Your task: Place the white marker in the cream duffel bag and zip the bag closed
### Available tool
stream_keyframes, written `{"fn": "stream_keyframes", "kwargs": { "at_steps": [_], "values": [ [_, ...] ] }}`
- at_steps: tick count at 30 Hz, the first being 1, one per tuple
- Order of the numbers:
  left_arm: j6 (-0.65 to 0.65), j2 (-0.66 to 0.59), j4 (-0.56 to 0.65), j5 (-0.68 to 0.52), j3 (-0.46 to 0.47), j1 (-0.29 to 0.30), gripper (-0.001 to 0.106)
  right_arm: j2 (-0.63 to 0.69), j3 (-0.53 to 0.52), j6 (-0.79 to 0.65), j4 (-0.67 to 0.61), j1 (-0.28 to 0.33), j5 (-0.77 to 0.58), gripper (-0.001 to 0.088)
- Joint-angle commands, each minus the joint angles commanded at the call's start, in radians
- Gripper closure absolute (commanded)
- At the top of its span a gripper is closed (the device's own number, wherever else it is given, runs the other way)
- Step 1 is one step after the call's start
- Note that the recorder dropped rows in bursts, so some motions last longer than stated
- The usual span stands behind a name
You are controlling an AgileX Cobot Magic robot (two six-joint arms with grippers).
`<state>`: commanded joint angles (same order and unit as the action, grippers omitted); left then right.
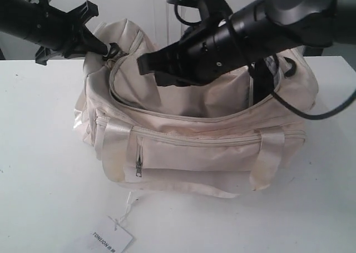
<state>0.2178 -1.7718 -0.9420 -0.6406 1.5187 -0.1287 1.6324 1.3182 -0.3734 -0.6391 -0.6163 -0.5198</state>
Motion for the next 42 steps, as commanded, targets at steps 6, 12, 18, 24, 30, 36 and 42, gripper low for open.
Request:
{"fn": "stream_keyframes", "kwargs": {
  "at_steps": [6, 12, 18, 24, 30, 36, 42],
  "values": [
    [0.0, 0.0, 0.0, -0.007, 0.0, 0.0, 0.105, 0.094, 0.124, 0.002, -0.055, -0.034, 0.066, 0.0868],
    [0.0, 0.0, 0.0, -0.015, 0.0, 0.0, 0.105, 0.173, 0.21, 0.002, -0.093, -0.045, 0.133, 0.0868],
    [0.0, 0.0, 0.0, -0.022, 0.0, 0.0, 0.105, 0.244, 0.24, 0.002, -0.089, -0.045, 0.105, 0.0868],
    [0.0, 0.0, 0.0, -0.022, 0.0, 0.0, 0.105, 0.287, 0.24, 0.002, -0.076, -0.045, 0.041, 0.0868],
    [0.0, 0.0, 0.0, -0.019, 0.0, 0.0, 0.105, 0.294, 0.24, 0.002, -0.07, -0.045, 0.022, 0.0868],
    [0.0, 0.0, 0.0, -0.019, 0.0, 0.0, 0.105, 0.296, 0.24, 0.014, -0.015, -0.045, 0.009, 0.0868],
    [0.0, 0.0, 0.0, -0.019, 0.0, 0.0, 0.105, 0.311, 0.24, 0.022, 0.03, -0.045, 0.0, 0.0868]
  ]
}}
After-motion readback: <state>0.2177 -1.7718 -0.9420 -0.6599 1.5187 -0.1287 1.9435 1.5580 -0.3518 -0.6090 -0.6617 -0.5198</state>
